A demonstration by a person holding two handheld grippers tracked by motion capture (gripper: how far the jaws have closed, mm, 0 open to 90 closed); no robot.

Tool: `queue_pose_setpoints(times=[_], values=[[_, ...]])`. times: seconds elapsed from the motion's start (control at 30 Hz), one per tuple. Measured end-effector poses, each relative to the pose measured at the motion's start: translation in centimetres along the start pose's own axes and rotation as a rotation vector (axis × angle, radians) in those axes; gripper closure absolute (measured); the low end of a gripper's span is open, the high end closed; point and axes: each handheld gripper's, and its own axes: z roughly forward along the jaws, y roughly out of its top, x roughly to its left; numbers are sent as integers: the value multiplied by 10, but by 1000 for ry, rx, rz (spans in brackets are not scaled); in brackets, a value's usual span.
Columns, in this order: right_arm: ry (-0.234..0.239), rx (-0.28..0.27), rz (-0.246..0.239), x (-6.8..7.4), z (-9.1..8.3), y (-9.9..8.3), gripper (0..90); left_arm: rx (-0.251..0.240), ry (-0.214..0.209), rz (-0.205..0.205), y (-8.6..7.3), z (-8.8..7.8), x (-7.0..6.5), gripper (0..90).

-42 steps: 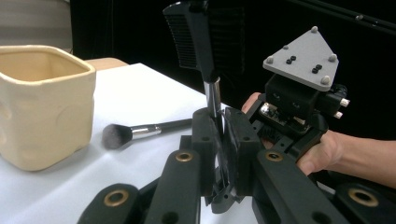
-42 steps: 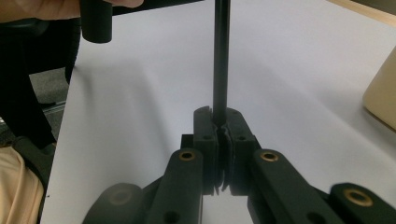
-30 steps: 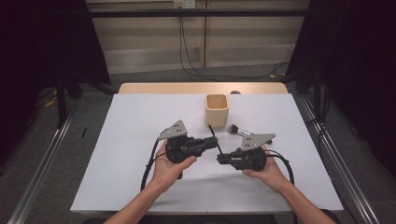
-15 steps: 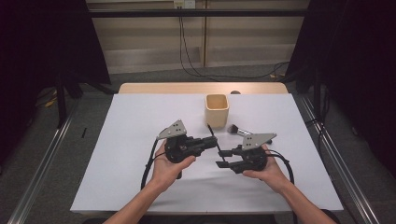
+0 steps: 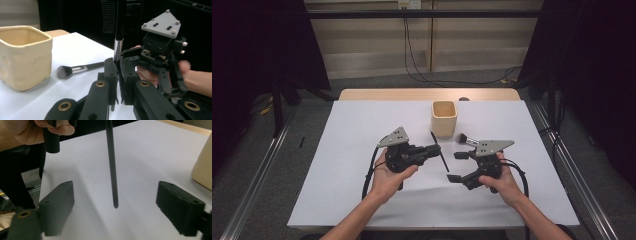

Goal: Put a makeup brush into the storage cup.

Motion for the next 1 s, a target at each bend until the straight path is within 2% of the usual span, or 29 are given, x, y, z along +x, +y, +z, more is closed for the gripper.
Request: queue_pose_setpoints(times=[0.1,0.2,0.43,0.5,0.7,0.77,0.87,1.0], values=[[-5,-9,1,0,-3,1,73,-5,6,-3,1,-2,1,858],[-18,-32,24,-1,-9,2,67,-6,10,-2,2,-4,2,858],[-120,-60,30,-3,-21,1,24,-4,20,2,4,-8,4,858],[-122,-59,30,-3,-23,0,24,-6,27,6,4,-10,5,858],[-185,-75,52,-4,-34,-3,18,-7,42,7,6,-15,8,858],[-228,-76,73,-4,-38,-6,23,-7,49,11,6,-17,9,858],[-292,-89,67,-2,-44,-11,23,-2,52,14,7,-18,11,858],[-330,-124,72,-1,-49,-15,25,6,61,20,8,-20,12,858]])
